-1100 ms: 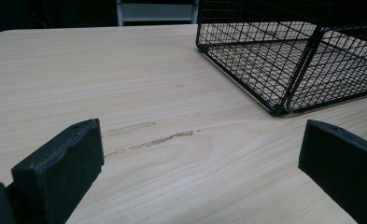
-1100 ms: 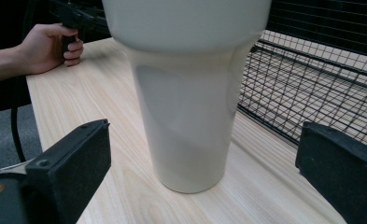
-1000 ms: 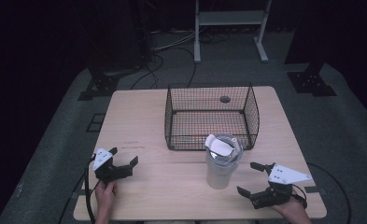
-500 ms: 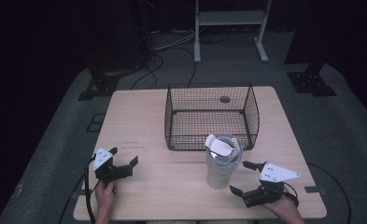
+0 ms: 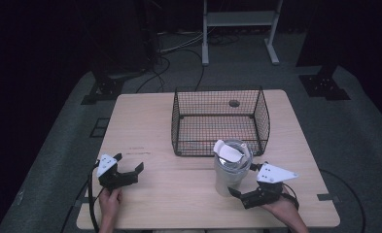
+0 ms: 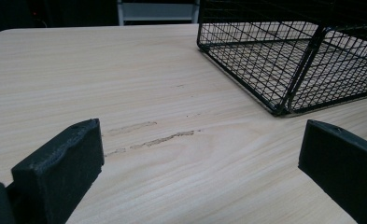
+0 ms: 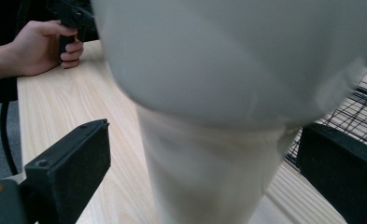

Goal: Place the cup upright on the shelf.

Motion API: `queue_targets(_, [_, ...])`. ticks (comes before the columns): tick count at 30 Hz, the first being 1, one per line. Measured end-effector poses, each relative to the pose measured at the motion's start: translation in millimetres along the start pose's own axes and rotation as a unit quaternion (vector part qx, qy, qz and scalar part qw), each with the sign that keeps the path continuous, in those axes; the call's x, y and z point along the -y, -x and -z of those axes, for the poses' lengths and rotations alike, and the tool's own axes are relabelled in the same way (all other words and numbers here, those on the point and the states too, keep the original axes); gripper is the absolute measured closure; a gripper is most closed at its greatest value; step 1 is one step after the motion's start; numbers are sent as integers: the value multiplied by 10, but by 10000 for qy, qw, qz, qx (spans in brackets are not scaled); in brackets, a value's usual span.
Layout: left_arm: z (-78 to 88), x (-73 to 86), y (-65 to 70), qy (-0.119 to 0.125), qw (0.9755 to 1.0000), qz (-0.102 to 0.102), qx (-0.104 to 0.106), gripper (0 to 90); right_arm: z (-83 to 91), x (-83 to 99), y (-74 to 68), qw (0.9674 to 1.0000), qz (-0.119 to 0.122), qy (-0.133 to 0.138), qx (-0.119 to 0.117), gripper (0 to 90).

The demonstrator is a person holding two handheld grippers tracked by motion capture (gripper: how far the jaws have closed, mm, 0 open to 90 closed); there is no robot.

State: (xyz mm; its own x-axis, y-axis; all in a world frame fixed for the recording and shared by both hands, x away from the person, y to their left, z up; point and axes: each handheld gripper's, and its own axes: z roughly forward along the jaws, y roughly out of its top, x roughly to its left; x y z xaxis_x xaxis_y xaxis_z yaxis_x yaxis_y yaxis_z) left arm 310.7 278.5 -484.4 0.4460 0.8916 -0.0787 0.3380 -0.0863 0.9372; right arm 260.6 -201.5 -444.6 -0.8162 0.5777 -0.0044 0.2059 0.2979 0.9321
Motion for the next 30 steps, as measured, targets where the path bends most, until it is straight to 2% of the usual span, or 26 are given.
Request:
queue_targets(13, [0, 0, 1, -2, 10000, 1, 0, 0, -238, -4, -4, 9992, -62, 345, 214, 35])
queue_targets(17, [0, 0, 0, -4, 10000, 1, -1, 0, -253, -6, 5, 9988, -84, 411, 248, 67])
queue_targets(30, [0, 1, 1, -10, 10000, 0, 0, 0, -253, 2, 8, 9986, -30, 468, 249, 80])
